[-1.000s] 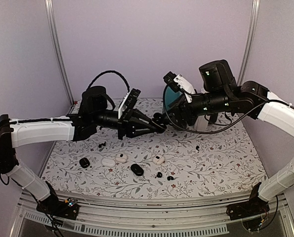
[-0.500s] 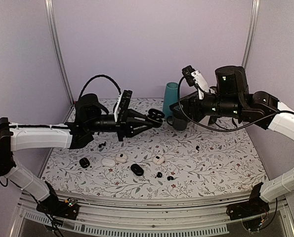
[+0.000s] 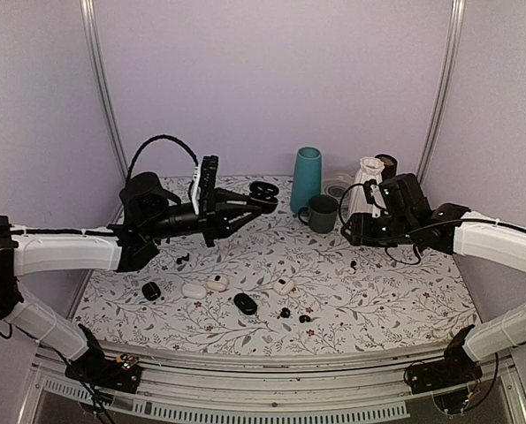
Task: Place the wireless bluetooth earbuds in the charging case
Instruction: Pick up the right earbud from the center of the board, then place the right earbud at the center of the board, then pick up the right earbud from the center of the board.
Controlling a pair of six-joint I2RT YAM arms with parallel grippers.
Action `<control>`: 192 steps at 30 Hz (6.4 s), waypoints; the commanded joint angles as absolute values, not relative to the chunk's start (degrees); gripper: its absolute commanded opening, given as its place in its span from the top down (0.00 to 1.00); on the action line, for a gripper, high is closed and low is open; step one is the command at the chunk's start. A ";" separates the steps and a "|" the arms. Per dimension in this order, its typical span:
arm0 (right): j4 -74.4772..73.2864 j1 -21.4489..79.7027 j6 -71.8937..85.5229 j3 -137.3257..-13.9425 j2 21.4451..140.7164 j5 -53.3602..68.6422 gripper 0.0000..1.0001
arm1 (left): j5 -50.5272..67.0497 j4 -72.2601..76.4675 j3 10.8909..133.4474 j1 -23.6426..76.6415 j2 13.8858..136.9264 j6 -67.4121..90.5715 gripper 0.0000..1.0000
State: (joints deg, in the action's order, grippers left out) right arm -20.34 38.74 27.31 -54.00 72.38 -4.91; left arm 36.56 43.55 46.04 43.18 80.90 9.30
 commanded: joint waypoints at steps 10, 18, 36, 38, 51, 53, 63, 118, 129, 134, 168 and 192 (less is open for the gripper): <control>-17.83 32.81 42.46 -52.36 88.42 -5.02 0.57 | 35.94 44.41 44.38 41.52 77.46 9.67 1.00; -17.86 32.45 44.46 -54.10 94.16 -9.79 0.61 | 36.34 43.39 44.30 41.22 76.64 9.49 1.00; -17.82 30.59 43.01 -58.65 102.46 -11.65 0.75 | 36.89 42.97 44.21 41.13 76.13 9.82 1.00; -17.91 30.58 42.74 -58.87 103.19 -10.94 0.78 | 37.00 42.98 44.29 41.14 76.19 9.84 1.00; -19.25 31.22 41.24 -59.66 105.78 -10.80 0.85 | 37.09 42.98 44.37 41.09 76.11 10.11 1.00; -19.91 31.58 40.84 -60.00 106.13 -11.19 0.85 | 37.09 42.93 44.38 41.13 76.10 10.14 1.00; -20.68 31.69 39.05 -60.40 107.97 -11.40 0.87 | 37.02 42.91 44.67 41.11 76.33 10.69 1.00; -1.21 44.93 29.12 -36.55 86.41 0.05 0.85 | 32.37 56.71 40.54 39.62 82.48 27.08 1.00; -9.47 44.92 27.38 -40.73 87.35 -1.85 0.64 | 31.99 55.98 39.99 39.55 81.82 26.31 1.00; -14.85 45.46 30.28 -43.10 85.65 -2.03 0.61 | 32.06 55.88 40.08 39.39 81.88 26.19 1.00; -32.24 48.18 30.30 -57.71 98.03 -7.66 0.68 | 32.90 55.72 40.10 38.67 81.49 26.09 1.00; -33.19 47.87 27.52 -58.60 101.39 -5.07 0.71 | 32.87 55.72 39.75 38.31 81.43 26.28 1.00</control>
State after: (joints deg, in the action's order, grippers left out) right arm -33.39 47.94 28.10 -57.91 100.57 -6.55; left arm 32.51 55.20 40.34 39.20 82.72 26.63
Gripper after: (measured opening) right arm 0.298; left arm 0.200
